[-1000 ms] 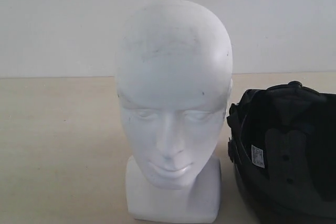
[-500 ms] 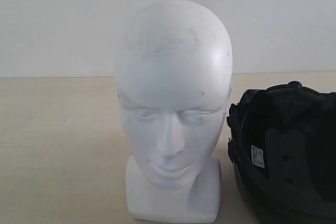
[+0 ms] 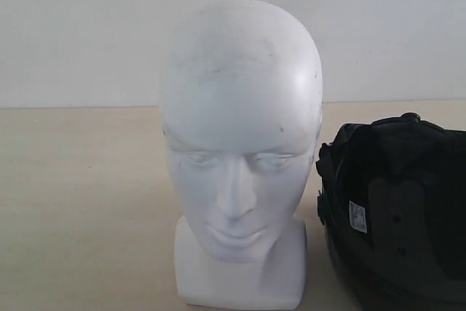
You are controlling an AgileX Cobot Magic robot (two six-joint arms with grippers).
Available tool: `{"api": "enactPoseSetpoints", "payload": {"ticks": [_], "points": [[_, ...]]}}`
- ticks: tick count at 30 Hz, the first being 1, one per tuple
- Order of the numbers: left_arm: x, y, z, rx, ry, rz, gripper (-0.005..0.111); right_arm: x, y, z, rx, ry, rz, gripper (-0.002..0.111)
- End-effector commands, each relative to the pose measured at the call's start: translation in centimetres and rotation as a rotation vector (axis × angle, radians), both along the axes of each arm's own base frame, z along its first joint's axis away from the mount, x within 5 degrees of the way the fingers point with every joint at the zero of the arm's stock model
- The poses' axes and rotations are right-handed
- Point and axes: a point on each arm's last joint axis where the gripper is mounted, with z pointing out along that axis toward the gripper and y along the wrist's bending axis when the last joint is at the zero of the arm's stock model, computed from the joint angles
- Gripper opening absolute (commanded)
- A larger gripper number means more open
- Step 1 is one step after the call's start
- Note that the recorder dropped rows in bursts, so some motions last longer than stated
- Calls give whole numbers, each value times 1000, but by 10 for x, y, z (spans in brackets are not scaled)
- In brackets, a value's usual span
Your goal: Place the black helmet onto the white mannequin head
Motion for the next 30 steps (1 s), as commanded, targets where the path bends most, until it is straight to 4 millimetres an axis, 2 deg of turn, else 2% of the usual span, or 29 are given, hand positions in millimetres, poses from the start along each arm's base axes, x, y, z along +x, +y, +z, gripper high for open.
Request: {"api": "enactPoseSetpoints", "payload": {"ticks": [1,12,16,22,30], "points": [[0,0,-1,0,0,3,4,13,-4,-4,-15,-14,-20,0],[0,0,-1,0,0,3,4,57,-5,4,-10,-18,-27,0],[0,0,-1,0,0,3,4,65,-6,4,-16,-6,-24,0],[0,0,-1,0,0,3,4,60,-6,11,-51,-17,3,0],[0,0,-1,0,0,3,4,43,-7,38,-77,-69,18,0]]}}
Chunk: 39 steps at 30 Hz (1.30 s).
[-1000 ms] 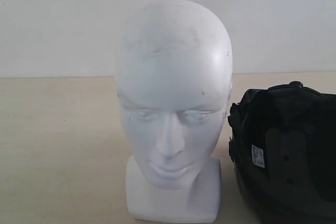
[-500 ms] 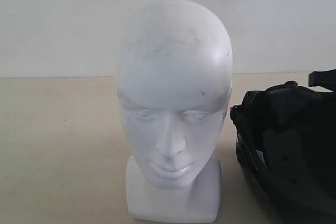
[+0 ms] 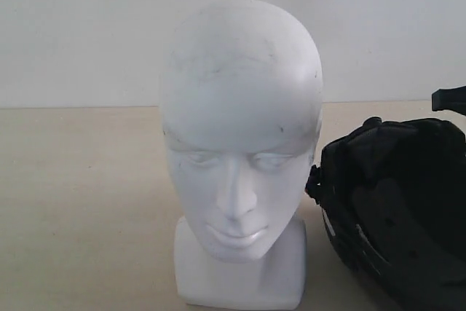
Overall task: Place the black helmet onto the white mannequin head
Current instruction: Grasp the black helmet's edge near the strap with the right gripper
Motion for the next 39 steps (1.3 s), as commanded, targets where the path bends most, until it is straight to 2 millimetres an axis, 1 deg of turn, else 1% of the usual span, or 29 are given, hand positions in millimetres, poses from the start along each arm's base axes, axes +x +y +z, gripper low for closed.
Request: {"api": "enactPoseSetpoints", "payload": {"ticks": [1,4,5,6,10,12,13,16,17,18,19,20,21,22,23,26,28,30,31,32,33,38,39], "points": [[0,0,-1,0,0,3,4,-15,-2,21,-42,-20,27,0],[0,0,-1,0,0,3,4,-34,3,27,-107,70,118,0],[0,0,-1,0,0,3,4,-47,11,34,-145,111,194,0],[0,0,-1,0,0,3,4,-54,17,38,-159,119,233,0],[0,0,-1,0,0,3,4,-83,41,58,-180,78,363,0],[0,0,-1,0,0,3,4,-96,54,63,-187,41,438,0],[0,0,-1,0,0,3,4,-107,65,61,-172,3,489,0],[0,0,-1,0,0,3,4,-123,77,51,-97,-61,520,0],[0,0,-1,0,0,3,4,-133,81,38,-53,-94,531,0],[0,0,-1,0,0,3,4,-137,83,32,-45,-110,543,0],[0,0,-1,0,0,3,4,-144,84,15,-39,-90,558,0],[0,0,-1,0,0,3,4,-147,83,6,-44,-66,561,0],[0,0,-1,0,0,3,4,-150,81,-7,-51,-26,562,0],[0,0,-1,0,0,3,4,-151,81,-15,-55,-3,563,0],[0,0,-1,0,0,3,4,-152,80,-22,-55,16,561,2],[0,0,-1,0,0,3,4,-151,82,-23,-27,6,550,17],[0,0,-1,0,0,3,4,-150,83,-21,-8,-14,544,41],[0,0,-1,0,0,3,4,-149,84,-21,-11,-22,554,75],[0,0,-1,0,0,3,4,-149,84,-21,-21,-24,564,79],[0,0,-1,0,0,3,4,-150,84,-21,-25,-23,567,80],[0,0,-1,0,0,3,4,-149,84,-21,-25,-21,567,78],[0,0,-1,0,0,3,4,-148,85,-20,-15,-39,564,59],[0,0,-1,0,0,3,4,-148,85,-20,-14,-44,568,58]]}}
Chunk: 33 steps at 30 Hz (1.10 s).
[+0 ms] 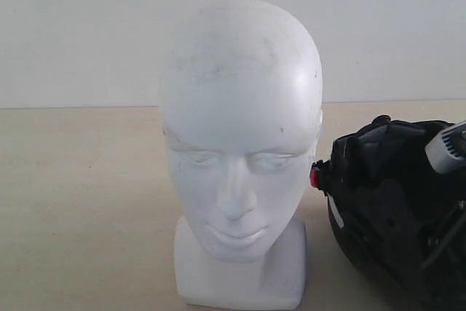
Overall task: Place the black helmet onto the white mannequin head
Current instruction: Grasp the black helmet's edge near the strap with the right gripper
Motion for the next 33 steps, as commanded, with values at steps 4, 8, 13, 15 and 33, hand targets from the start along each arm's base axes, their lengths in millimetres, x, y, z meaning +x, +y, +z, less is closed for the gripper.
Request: {"api": "enactPoseSetpoints", "payload": {"ticks": [4,8,13,15,33], "points": [[0,0,-1,0,0,3,4,0,5,2,25,-24,20,73],[0,0,-1,0,0,3,4,-1,6,2,58,-6,4,78],[0,0,-1,0,0,3,4,-3,7,1,62,12,8,77],[0,0,-1,0,0,3,4,-3,7,0,55,11,15,77],[0,0,-1,0,0,3,4,24,21,-36,-21,124,28,77]]}}
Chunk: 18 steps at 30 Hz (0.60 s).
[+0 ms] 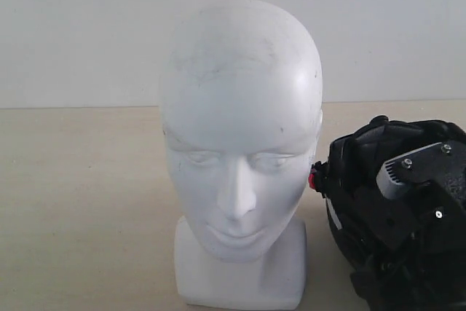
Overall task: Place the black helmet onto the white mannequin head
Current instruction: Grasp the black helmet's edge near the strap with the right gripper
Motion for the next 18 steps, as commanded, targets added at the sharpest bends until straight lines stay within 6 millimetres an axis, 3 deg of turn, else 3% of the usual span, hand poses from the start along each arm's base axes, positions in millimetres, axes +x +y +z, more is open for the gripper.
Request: {"api": "enactPoseSetpoints", "payload": {"ticks": [1,13,18], "points": [[0,0,-1,0,0,3,4,7,3,-3,6,-43,6,77],[0,0,-1,0,0,3,4,39,19,-14,-17,-5,0,75],[0,0,-1,0,0,3,4,46,23,-23,-20,49,-32,47]]}}
